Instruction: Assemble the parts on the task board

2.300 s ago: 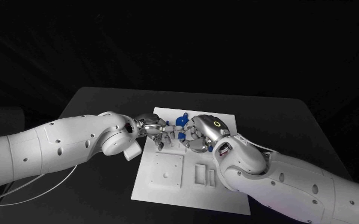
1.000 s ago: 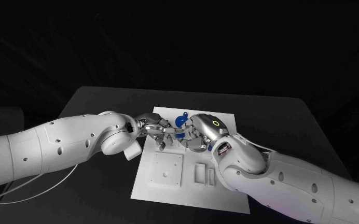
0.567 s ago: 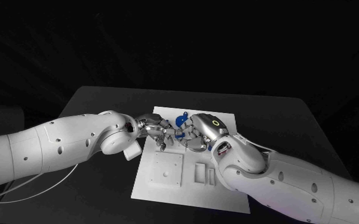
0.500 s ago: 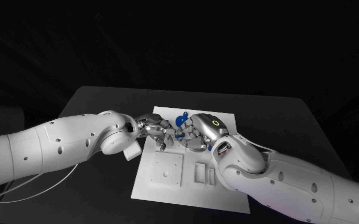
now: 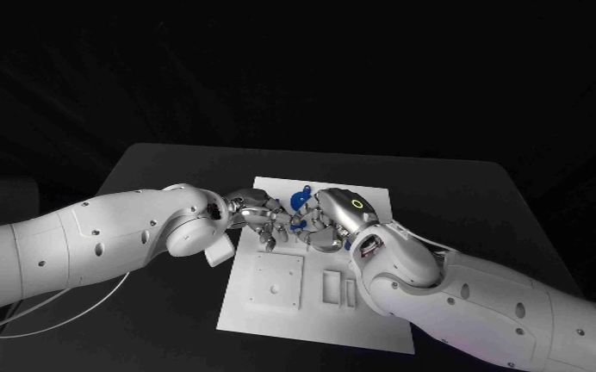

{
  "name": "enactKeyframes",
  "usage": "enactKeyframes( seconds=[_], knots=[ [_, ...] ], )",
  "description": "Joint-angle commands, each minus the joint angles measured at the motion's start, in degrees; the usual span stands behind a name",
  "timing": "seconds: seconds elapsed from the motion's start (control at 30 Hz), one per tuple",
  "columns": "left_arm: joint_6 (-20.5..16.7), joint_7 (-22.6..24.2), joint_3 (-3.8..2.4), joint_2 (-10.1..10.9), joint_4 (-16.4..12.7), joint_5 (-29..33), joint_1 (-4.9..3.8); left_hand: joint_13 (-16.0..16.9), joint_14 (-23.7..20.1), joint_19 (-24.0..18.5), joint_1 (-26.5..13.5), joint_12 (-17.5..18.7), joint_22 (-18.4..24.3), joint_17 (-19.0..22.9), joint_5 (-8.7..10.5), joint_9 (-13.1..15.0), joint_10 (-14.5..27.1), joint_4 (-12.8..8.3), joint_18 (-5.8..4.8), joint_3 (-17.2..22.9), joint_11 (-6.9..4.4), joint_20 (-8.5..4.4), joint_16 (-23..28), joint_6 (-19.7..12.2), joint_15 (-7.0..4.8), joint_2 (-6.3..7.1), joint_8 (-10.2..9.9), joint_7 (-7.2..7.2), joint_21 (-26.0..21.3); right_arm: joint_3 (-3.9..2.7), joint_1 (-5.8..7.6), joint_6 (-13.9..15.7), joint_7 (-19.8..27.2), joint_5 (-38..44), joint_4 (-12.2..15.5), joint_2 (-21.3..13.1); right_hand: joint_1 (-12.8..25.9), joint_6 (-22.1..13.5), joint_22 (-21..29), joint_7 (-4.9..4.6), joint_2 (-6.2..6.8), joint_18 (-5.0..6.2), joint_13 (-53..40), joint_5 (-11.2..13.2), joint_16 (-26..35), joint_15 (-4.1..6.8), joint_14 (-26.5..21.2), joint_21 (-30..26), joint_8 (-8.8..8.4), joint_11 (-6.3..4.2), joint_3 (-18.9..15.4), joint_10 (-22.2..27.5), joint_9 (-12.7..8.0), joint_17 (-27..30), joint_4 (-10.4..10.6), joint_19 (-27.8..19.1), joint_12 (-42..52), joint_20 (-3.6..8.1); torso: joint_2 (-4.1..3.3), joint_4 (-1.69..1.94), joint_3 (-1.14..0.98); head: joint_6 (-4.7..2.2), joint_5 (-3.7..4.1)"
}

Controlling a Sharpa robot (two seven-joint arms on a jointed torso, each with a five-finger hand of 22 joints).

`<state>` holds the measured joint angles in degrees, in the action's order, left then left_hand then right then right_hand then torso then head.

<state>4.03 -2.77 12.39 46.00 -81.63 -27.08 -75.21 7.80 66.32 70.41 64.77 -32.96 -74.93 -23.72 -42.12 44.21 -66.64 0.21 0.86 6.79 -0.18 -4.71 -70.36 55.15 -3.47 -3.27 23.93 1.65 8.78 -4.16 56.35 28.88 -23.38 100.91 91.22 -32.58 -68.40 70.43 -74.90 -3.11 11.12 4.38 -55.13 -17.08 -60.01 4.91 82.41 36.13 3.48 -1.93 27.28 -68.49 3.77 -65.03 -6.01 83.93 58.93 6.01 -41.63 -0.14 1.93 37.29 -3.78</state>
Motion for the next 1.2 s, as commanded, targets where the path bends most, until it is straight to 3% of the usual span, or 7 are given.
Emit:
enactKeyframes(
  seconds=[0.03, 0.37, 0.5, 0.67, 0.8, 1.0, 1.2],
  knots=[
    [1.34, 1.23, -0.05, -0.17, -0.07, 1.41, -0.04, -0.13, -0.41, -0.5, 0.62, 0.32, -1.31, 0.02, -1.32, 0.35, -0.59, -1.62, -0.16, 1.81, 0.01, -0.05, -0.36, -0.41, -0.08, -0.84, 0.53, 0.2, 0.42, -0.01, -0.04, -0.46, 0.8, -0.06, 0.03, 0.09, -0.26, 0.32, -4.14, -0.07, 0.08, -0.43, -0.05, -0.16, 0.38, 0.33, 0.24, 0.16, 0.12, -0.05, 0.02, -0.34, 0.07, -0.05, 0.37, 0.41, -0.01, 0.4, 0.0, 0.0, 0.02, 0.07, 0.04],
    [1.97, 1.16, -0.05, -0.3, -0.07, 1.84, -0.05, -0.4, -0.57, -2.04, 0.88, 1.22, -1.35, -0.07, -1.44, 1.5, -1.84, -6.6, 0.14, 4.87, -0.16, -0.28, -0.76, 0.32, -0.3, -1.55, 1.11, 0.3, 3.79, -0.01, -0.04, -0.76, 0.94, -0.26, -0.12, 0.31, -0.28, 0.23, -4.11, -0.09, 0.0, -0.41, 0.03, 0.08, 0.56, 0.31, 0.18, 0.0, 0.11, -0.02, -0.09, -0.21, 0.06, 0.04, 0.39, 0.35, -0.15, 0.38, -0.01, 0.01, 0.02, 0.15, 0.15],
    [1.54, 1.2, -0.05, -0.28, -0.11, 2.09, -0.05, -0.27, -0.43, -2.32, 0.87, 1.14, -1.34, -0.08, -1.54, 1.69, -2.18, -7.17, 0.23, 4.97, -0.27, -0.33, -0.91, 0.68, -0.37, -1.68, 1.17, 0.23, 4.73, -0.01, -0.04, -1.17, 1.0, -0.47, -0.3, 0.35, -0.26, -0.22, -3.96, -0.23, 0.11, -0.32, 0.46, 0.51, 0.96, 0.23, -0.03, -0.71, 0.1, 0.08, -0.29, 0.25, 0.04, 0.29, 0.38, 0.17, -0.66, 0.32, 0.01, 0.0, 0.03, 0.15, 0.21],
    [0.16, 1.01, -0.05, -0.21, -0.2, 2.97, -0.05, -0.04, -0.03, -2.2, 0.54, 0.75, -1.39, -0.31, -3.54, 1.99, -3.22, -8.14, 0.37, 5.48, -0.62, -0.55, -1.53, 1.61, -0.61, -1.3, 1.58, -0.04, 5.87, 0.0, -0.04, -1.19, 1.08, -0.79, -0.65, 0.25, 0.13, -2.5, -3.46, -0.87, 0.63, 0.03, 2.03, 0.8, 2.45, -0.09, -0.79, -2.99, 0.06, 0.53, -1.43, 1.61, -0.06, 1.32, 0.74, -0.4, -2.29, 0.05, 0.01, -0.01, 0.0, 0.11, 0.23],
    [-1.18, 0.4, -0.05, -0.14, -0.34, 3.41, -0.05, 0.16, 0.29, -2.29, -0.14, 0.51, -1.42, -0.51, -5.23, 2.22, -3.83, -9.18, 0.48, 6.1, -0.86, -0.74, -2.03, 2.15, -0.78, -1.05, 1.8, -0.21, 7.21, 0.0, -0.04, -0.02, 1.39, -1.37, -0.86, -0.01, -0.24, -9.03, -2.85, -2.53, 1.26, 0.74, 4.24, 4.0, 4.22, -1.02, -1.69, -5.73, 0.24, 1.72, -5.58, 3.25, -0.09, 2.67, 1.65, -0.93, -4.26, -0.84, 0.0, -0.05, -0.01, 0.03, 0.26],
    [-2.35, -0.83, -0.05, -0.05, -0.55, 3.43, -0.05, 0.41, 0.6, -3.11, -1.22, 0.47, -1.31, -0.64, -5.84, 2.29, -4.26, -10.97, 0.72, 6.56, -1.03, -0.81, -2.35, 2.63, -0.87, -1.3, 1.62, -0.3, 9.79, 0.0, -0.14, 3.05, 3.11, -3.11, -0.8, -1.07, -2.32, -12.55, -2.38, -3.23, 0.76, 1.58, 5.95, 2.71, 5.13, -1.59, -2.25, -9.13, 0.14, 2.36, -13.5, 4.12, -0.16, 4.03, 4.47, -0.73, -4.41, -1.66, 0.02, -0.05, -0.04, -0.13, 0.31],
    [-3.35, -2.52, -0.06, -0.05, -0.39, 2.27, -0.06, 0.52, 0.94, -3.19, -1.25, 0.38, -1.31, -0.72, -6.11, 2.16, -4.55, -11.53, 0.86, 6.58, -1.15, -0.88, -2.53, 2.97, -0.93, -1.3, 1.48, -0.33, 10.67, -0.32, -0.26, 4.63, 5.41, -5.91, -0.01, -3.37, -3.63, -13.42, -2.6, -3.31, 0.96, 1.67, 6.92, 1.71, 5.29, -1.69, -2.7, -11.13, 0.09, 2.46, -15.26, 4.59, -0.2, 4.82, 6.28, -0.44, -3.84, -1.79, 0.05, -0.15, -0.12, -0.29, 0.24]
  ],
)
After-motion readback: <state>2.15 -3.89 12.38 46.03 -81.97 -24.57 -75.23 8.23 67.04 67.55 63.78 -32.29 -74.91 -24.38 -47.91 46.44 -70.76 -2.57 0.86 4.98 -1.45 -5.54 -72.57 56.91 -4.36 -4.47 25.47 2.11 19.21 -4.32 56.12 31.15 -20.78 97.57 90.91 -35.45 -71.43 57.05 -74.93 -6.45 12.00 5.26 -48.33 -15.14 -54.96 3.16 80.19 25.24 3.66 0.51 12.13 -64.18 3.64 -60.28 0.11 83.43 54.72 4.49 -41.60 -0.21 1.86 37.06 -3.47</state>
